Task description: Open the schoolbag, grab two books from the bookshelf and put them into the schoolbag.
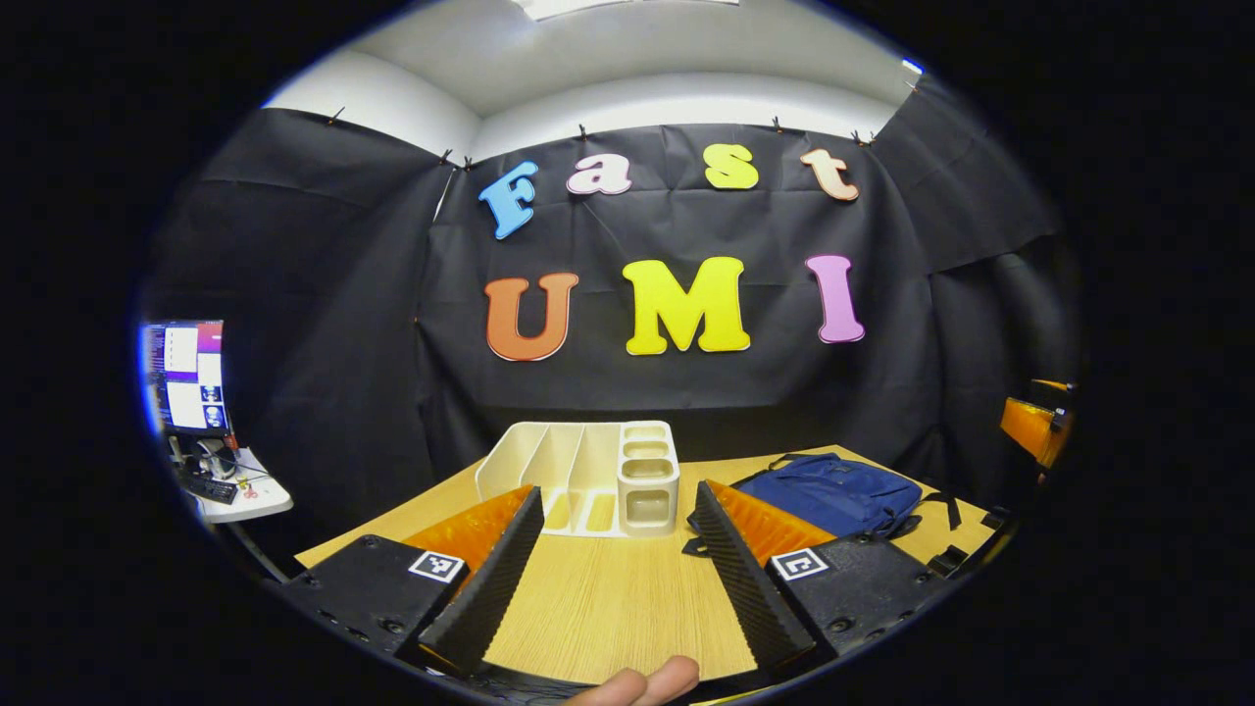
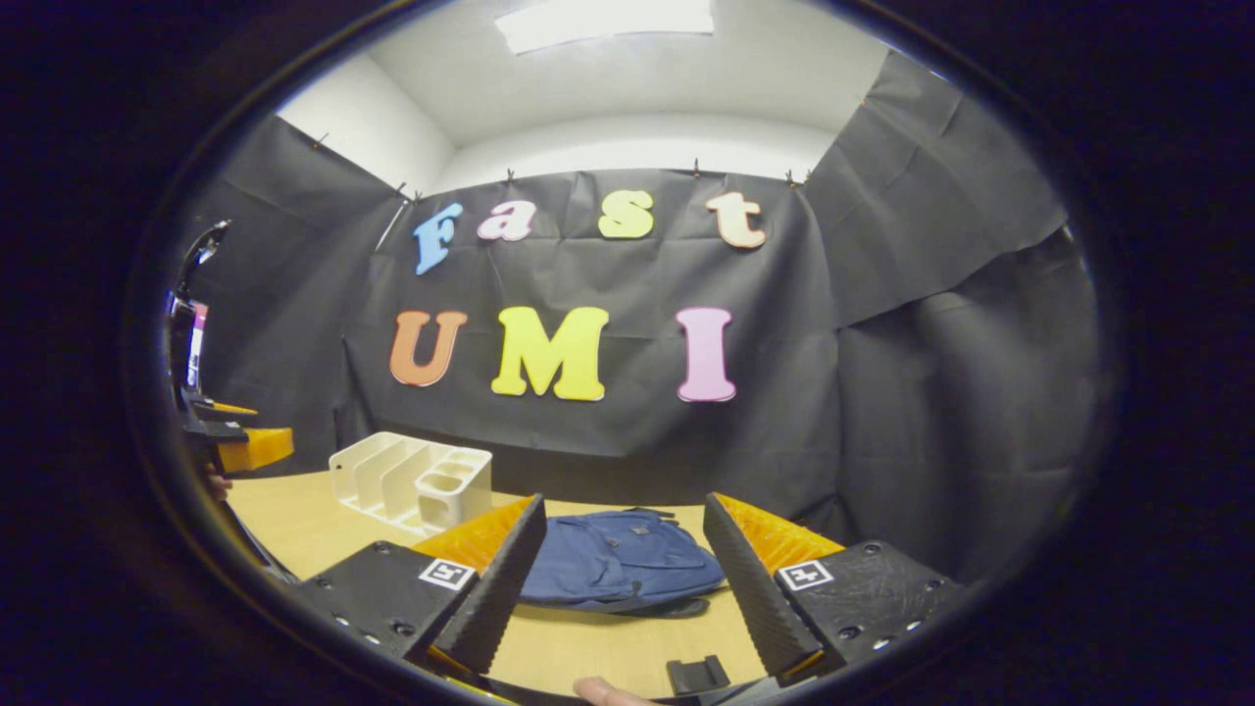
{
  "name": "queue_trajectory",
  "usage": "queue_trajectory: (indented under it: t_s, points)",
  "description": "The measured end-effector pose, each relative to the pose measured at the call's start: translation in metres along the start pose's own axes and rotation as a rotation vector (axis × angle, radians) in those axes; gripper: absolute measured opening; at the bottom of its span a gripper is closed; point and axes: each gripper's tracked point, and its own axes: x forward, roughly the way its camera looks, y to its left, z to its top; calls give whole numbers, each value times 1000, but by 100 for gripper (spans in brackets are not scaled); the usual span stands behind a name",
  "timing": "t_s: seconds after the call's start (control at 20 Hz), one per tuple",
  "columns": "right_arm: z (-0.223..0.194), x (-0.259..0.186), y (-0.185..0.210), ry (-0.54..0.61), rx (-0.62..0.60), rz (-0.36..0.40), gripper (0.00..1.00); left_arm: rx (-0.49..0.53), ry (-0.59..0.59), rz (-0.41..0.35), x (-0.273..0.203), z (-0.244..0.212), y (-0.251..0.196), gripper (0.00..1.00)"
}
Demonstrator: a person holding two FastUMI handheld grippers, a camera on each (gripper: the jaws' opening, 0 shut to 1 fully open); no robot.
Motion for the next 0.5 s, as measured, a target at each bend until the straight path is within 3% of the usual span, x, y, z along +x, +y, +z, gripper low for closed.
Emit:
queue_trajectory:
  t_s: [0.35,0.5]
  points:
    - [-20,9,-16,71,56,-3,98,-30,14,-37,7,-6,-14,98]
    - [-26,15,-27,89,74,-15,96,-27,-3,-20,7,-3,-8,98]
